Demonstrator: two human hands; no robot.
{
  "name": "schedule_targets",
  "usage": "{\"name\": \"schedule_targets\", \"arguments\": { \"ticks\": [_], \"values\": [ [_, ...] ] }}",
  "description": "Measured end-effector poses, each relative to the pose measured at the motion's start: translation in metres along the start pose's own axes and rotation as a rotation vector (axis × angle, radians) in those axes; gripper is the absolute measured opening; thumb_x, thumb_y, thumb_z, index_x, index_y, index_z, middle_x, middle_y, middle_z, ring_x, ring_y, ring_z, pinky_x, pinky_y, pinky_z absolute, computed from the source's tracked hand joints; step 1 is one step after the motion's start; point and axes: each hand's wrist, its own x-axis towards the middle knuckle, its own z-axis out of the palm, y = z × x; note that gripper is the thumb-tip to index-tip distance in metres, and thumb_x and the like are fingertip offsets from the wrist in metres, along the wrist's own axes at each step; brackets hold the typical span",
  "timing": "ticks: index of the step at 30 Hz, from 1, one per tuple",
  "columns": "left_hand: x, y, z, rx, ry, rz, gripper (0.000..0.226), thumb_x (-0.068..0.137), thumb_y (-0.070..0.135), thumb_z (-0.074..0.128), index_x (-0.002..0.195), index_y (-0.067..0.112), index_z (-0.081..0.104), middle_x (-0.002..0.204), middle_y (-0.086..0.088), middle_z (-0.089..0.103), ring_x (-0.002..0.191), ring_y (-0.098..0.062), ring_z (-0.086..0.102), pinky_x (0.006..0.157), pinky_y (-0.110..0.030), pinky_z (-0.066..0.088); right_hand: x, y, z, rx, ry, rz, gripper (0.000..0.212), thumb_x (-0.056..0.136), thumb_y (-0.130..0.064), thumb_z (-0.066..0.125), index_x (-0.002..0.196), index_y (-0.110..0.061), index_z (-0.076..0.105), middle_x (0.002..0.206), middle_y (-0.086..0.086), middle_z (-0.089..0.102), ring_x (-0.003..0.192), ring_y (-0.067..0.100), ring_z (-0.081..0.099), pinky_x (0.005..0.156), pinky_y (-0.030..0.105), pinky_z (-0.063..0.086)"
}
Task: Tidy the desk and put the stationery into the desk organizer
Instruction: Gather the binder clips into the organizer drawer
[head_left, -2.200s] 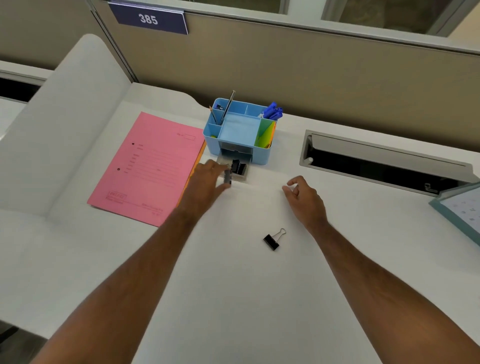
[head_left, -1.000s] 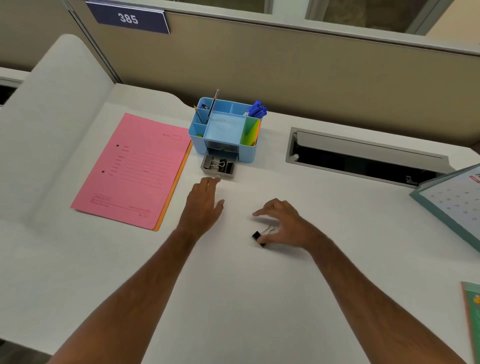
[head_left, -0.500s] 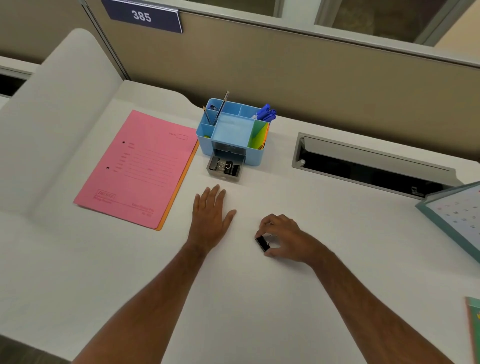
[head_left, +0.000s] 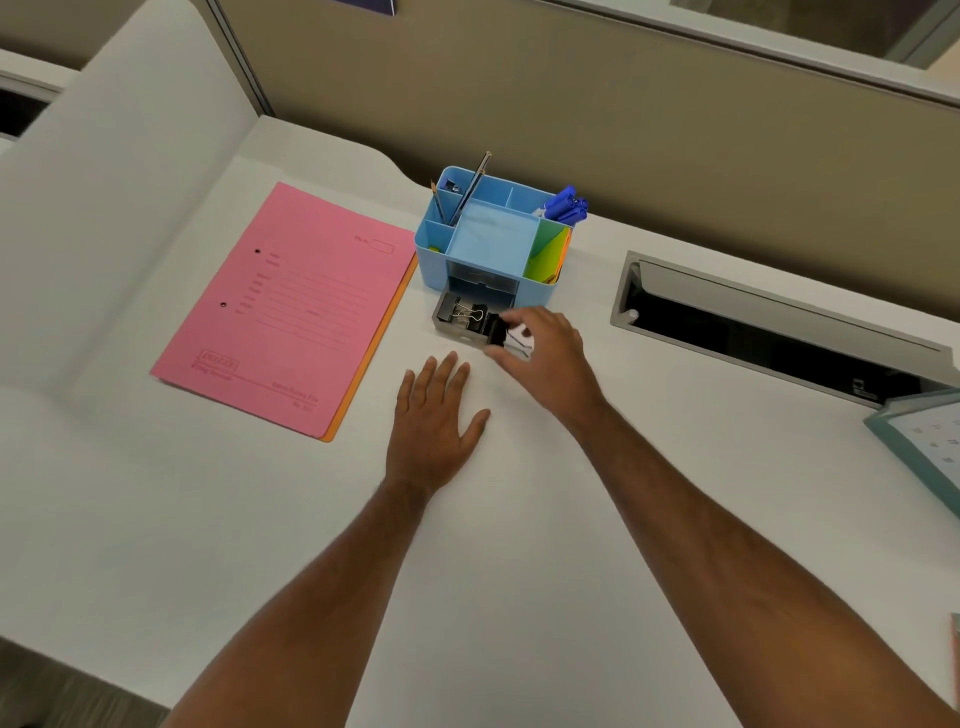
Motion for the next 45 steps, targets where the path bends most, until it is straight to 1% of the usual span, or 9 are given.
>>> {"name": "schedule_targets", "arguments": {
  "ticks": [4,8,12,19,27,31,36,40,45],
  "values": [
    [0.0,0.001,0.0,0.002,-0.017,-0.016,0.071,0.103,0.064,0.031,0.161,0.023,0.026,0.171,0.0,0.018,0.159,-0.021,0.009,0.129,-0.048,0.007,0.033,-0.018,0.013,-0.12,0.035,-0.02,0.046,0.088,-0.045,0.076,0.127,-0.026,0.059,0.126,-0.004,0.066,0.118,0.017,0.056,0.096,0.036,0.047],
    [0.0,0.001,0.0,-0.003,-0.033,-0.025,0.072,0.103,0.065,0.027,0.162,0.023,0.024,0.171,0.0,0.016,0.159,-0.02,0.007,0.129,-0.048,0.007,0.045,-0.025,0.022,-0.173,0.068,-0.061,0.04,0.087,-0.045,0.077,0.116,-0.023,0.06,0.115,-0.001,0.069,0.105,0.018,0.059,0.084,0.035,0.056],
    [0.001,0.001,0.0,-0.007,-0.036,-0.032,0.072,0.103,0.065,0.028,0.162,0.023,0.024,0.171,0.0,0.017,0.159,-0.021,0.009,0.128,-0.049,0.009,0.05,-0.025,0.027,-0.245,0.062,-0.105,0.039,0.088,-0.05,0.074,0.113,-0.023,0.062,0.111,0.0,0.071,0.098,0.017,0.06,0.07,0.025,0.048],
    [0.001,0.002,-0.002,0.002,-0.027,-0.029,0.072,0.103,0.065,0.028,0.161,0.023,0.026,0.17,-0.001,0.019,0.158,-0.022,0.011,0.128,-0.049,0.009,0.04,-0.018,0.031,-0.199,0.126,-0.105,0.03,0.093,-0.041,0.072,0.113,-0.022,0.062,0.113,-0.001,0.069,0.102,0.017,0.061,0.069,0.022,0.048],
    [0.003,0.001,-0.001,-0.068,-0.007,-0.034,0.069,0.102,0.062,0.036,0.158,0.022,0.032,0.168,-0.001,0.025,0.157,-0.023,0.017,0.129,-0.047,0.009,-0.005,0.003,0.034,0.245,0.192,0.191,0.013,0.095,-0.036,0.068,0.097,-0.024,0.064,0.087,-0.012,0.066,0.079,0.009,0.061,0.068,0.026,0.055],
    [0.011,0.006,-0.006,-0.368,0.124,-0.196,0.054,0.101,0.037,0.055,0.15,0.018,0.042,0.156,-0.003,0.044,0.148,-0.023,0.035,0.125,-0.037,0.013,-0.022,0.004,0.042,0.585,0.125,0.437,0.009,0.098,-0.028,0.064,0.099,-0.021,0.07,0.091,-0.009,0.075,0.086,0.011,0.071,0.076,0.029,0.06],
    [0.043,0.029,-0.035,-0.768,0.221,-0.657,0.044,0.104,0.022,0.055,0.147,0.025,0.044,0.149,0.003,0.052,0.138,-0.019,0.045,0.122,-0.047,0.03,-0.025,-0.013,0.052,1.016,0.045,0.668,0.025,0.101,-0.02,0.062,0.124,-0.013,0.069,0.109,-0.002,0.077,0.098,0.019,0.075,0.082,0.036,0.064],
    [0.066,0.039,-0.054,-1.085,0.153,-0.778,0.046,0.108,0.023,0.047,0.152,0.032,0.038,0.154,0.004,0.046,0.14,-0.02,0.045,0.118,-0.042,0.036,-0.021,-0.02,0.056,1.221,0.057,0.715,0.028,0.099,-0.02,0.065,0.126,-0.011,0.067,0.117,0.006,0.075,0.105,0.022,0.074,0.088,0.038,0.062],
    [0.08,0.045,-0.066,-1.166,0.099,-0.799,0.047,0.109,0.021,0.041,0.156,0.03,0.034,0.158,0.0,0.042,0.142,-0.023,0.043,0.104,-0.034,0.039,-0.012,-0.022,0.054,1.247,0.076,0.707,0.037,0.099,-0.021,0.066,0.134,-0.01,0.062,0.123,0.007,0.072,0.106,0.021,0.073,0.082,0.033,0.062]
  ]
}}
